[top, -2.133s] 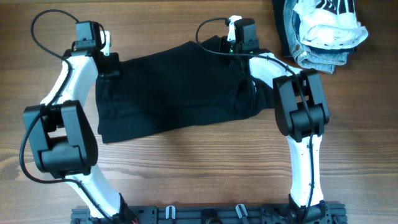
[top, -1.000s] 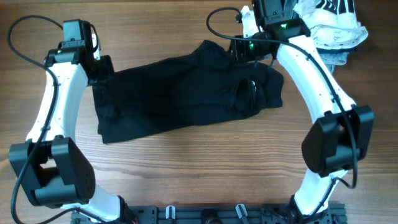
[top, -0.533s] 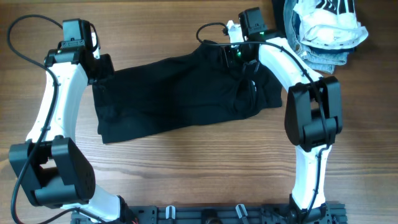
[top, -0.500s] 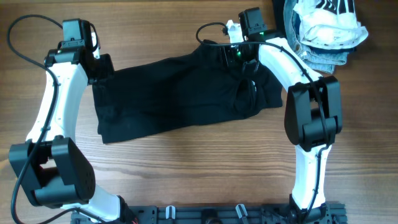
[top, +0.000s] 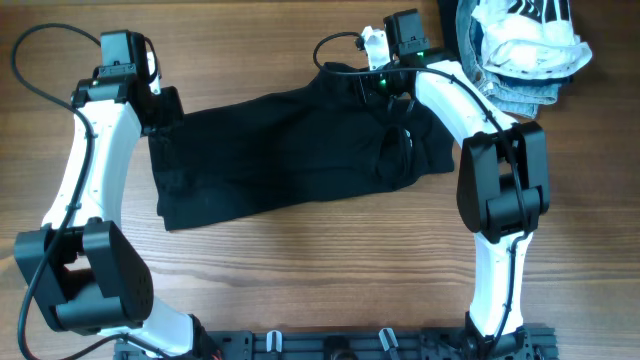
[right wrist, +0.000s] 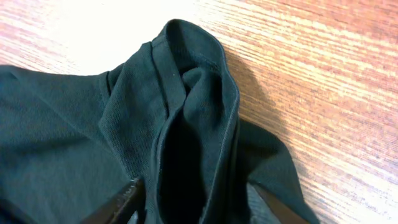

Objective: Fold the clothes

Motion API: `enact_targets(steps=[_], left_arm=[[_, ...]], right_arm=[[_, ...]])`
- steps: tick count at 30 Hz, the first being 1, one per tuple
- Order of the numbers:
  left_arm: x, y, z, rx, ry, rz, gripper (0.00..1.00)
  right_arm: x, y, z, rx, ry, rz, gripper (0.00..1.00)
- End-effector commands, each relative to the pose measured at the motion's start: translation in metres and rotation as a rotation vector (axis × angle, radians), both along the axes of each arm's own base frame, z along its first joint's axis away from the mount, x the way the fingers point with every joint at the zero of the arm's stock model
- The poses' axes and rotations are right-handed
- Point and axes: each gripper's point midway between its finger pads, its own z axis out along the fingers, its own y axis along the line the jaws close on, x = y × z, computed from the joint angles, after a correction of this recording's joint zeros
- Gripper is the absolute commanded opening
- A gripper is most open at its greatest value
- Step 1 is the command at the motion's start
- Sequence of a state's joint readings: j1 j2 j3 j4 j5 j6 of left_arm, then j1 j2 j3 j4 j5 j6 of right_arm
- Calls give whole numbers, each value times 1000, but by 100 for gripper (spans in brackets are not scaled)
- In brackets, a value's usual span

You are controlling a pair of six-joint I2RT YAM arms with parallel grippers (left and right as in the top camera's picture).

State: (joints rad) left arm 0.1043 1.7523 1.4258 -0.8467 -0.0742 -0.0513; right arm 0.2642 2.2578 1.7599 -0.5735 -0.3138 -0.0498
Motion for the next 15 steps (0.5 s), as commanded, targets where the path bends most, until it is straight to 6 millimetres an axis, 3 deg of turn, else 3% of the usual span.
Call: enact_targets(steps=[1,6,10,15], left_arm=[[0,0,1,-3,-7,11,4],[3,0,2,1,-18,7,4],[12,5,9,28,-63,14,4],[16,11,19,35,-106,26,4]], right_arm=[[-2,13,-6,0,-15,59,38],[3,12,0,-15,-33,42,5],[12,-1,30,2,-53,-4,4],[17,-36,78,10,-86,-69,4]])
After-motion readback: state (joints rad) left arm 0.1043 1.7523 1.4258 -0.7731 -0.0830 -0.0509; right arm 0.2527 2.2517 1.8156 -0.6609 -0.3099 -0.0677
